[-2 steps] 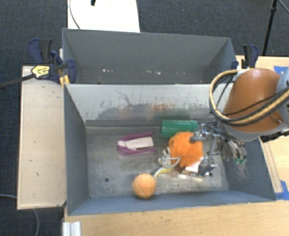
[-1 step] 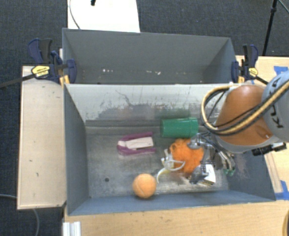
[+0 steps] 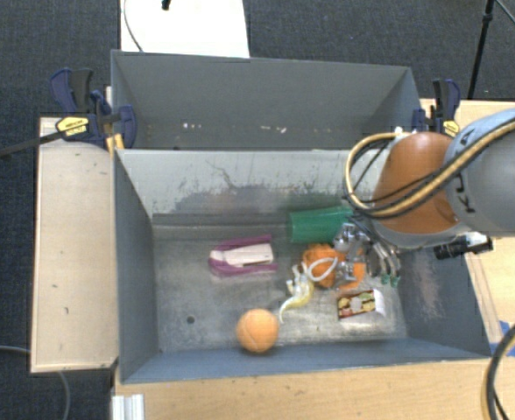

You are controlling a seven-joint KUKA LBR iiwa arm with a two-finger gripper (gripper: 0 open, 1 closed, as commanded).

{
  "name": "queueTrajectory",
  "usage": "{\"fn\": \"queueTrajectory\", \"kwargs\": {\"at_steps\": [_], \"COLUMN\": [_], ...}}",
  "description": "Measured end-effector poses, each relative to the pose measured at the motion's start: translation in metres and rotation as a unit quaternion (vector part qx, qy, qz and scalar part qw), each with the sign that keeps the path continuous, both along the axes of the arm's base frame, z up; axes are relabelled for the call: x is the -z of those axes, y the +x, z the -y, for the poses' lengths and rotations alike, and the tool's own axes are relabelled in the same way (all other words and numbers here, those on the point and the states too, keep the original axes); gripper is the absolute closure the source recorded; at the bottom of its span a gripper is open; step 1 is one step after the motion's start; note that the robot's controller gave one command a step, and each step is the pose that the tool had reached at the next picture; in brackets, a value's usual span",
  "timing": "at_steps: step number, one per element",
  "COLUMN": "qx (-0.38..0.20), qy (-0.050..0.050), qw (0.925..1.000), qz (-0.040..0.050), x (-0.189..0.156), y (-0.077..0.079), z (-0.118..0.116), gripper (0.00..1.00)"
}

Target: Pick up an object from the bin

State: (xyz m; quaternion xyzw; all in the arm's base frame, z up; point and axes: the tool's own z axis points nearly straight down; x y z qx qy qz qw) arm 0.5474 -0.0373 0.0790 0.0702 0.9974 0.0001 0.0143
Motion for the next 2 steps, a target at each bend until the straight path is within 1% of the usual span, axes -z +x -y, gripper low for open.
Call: {"fn": "queueTrajectory", "kwargs": {"at_steps": [1, 2], "qx": [0.000, -0.030], "qy": [0.000, 0.000], "qw": [1.0000, 0.9995], "qz": [0.0002, -0.0085], "x": [0.000, -0.186], "y": [0.000, -0.011], "z": [0.000, 0.014], "gripper": [1.00, 1.00]}}
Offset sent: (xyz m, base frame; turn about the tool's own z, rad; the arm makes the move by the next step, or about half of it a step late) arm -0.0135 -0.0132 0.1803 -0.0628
